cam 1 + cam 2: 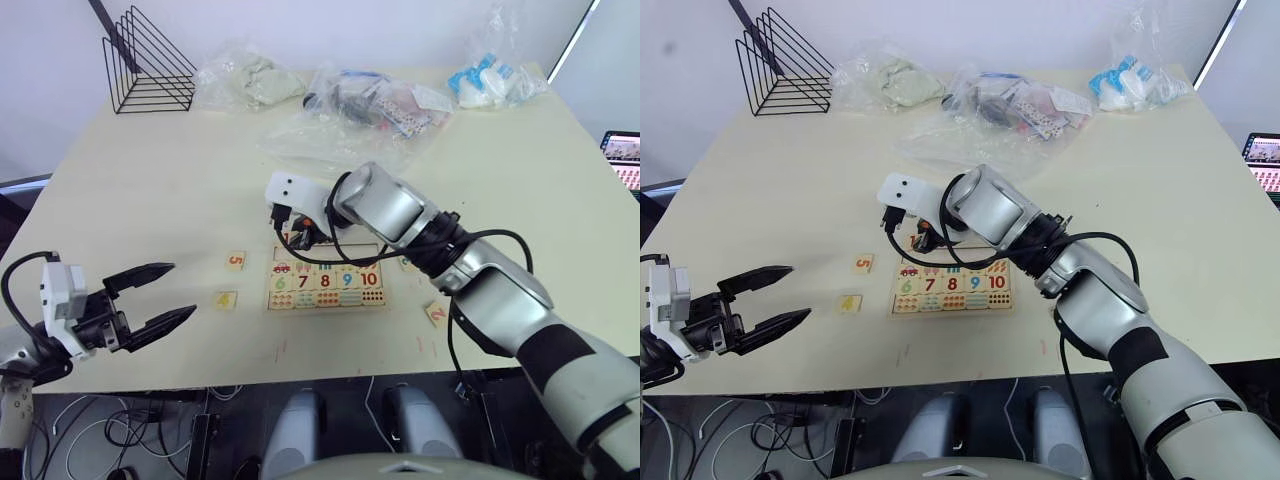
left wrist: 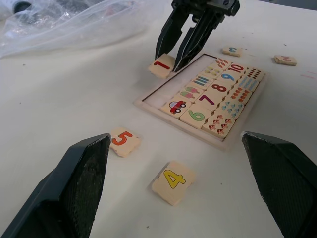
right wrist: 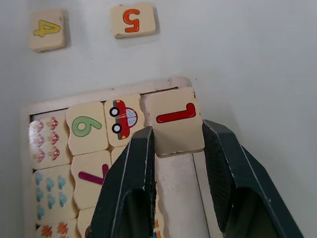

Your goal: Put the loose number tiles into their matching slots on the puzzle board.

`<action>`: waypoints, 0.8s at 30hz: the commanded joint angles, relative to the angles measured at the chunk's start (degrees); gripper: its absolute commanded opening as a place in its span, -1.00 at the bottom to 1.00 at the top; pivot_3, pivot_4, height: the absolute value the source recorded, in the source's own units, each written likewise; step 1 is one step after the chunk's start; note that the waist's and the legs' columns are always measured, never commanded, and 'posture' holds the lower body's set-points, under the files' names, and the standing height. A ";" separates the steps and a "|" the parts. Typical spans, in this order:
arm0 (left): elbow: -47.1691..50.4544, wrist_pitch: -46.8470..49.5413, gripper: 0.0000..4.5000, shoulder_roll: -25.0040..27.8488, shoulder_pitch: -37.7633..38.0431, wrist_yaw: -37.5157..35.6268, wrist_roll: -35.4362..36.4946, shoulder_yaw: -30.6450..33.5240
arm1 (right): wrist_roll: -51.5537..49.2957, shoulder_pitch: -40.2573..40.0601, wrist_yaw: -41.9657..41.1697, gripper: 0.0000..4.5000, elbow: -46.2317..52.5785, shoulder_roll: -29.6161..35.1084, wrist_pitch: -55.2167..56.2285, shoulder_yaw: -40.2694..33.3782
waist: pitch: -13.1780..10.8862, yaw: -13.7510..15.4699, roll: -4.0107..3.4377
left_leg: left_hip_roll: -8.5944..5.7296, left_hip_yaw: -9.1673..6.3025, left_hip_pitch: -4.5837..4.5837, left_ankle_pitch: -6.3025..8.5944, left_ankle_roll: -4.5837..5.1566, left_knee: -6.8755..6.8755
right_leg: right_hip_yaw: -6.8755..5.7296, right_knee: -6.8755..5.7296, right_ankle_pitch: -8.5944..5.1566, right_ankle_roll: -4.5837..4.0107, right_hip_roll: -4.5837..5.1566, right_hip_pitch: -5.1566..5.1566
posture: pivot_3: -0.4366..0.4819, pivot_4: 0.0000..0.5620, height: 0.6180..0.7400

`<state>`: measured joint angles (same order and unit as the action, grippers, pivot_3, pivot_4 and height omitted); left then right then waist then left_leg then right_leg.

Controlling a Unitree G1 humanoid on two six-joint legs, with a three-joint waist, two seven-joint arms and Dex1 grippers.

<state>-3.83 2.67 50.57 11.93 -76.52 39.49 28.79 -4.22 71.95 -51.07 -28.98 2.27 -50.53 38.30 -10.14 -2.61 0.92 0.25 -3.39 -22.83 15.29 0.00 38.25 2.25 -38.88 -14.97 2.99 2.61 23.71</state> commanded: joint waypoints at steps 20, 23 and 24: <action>3.79 2.32 1.00 0.53 -0.58 0.74 -0.92 2.85 | 7.92 2.98 -2.47 -0.64 -13.45 -7.83 8.98 -3.32 | -0.04 -0.37 -0.06 | 0.00 -0.01 0.00 -0.02 -0.05 -0.07 | 0.00 0.01 0.01 -0.02 0.01 0.05 | -0.05 -0.47 1.00; 3.67 2.27 1.00 0.37 -0.67 0.75 -1.00 2.75 | 8.42 2.94 -3.25 -0.64 -13.71 -8.02 9.24 -3.67 | -0.04 -0.64 -0.07 | 0.00 -0.02 0.00 -0.02 -0.05 -0.08 | 0.00 0.01 0.01 -0.02 0.01 0.05 | -0.05 -0.47 1.00; 3.59 2.23 1.00 0.30 -0.72 0.75 -1.03 2.69 | 8.52 2.87 -3.46 -0.64 -13.71 -8.06 9.29 -3.78 | -0.05 -0.82 -0.08 | 0.00 -0.02 0.00 -0.02 -0.05 -0.09 | -0.01 0.01 0.01 -0.02 0.01 0.05 | -0.05 -0.47 1.00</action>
<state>-1.65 4.88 50.57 11.45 -75.85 38.33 29.11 4.09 73.00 -53.86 -43.73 -5.09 -42.15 35.66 -10.19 -3.43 0.84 0.25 -3.41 -22.83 15.27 -0.06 38.15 2.24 -38.87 -14.96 2.96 2.62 23.77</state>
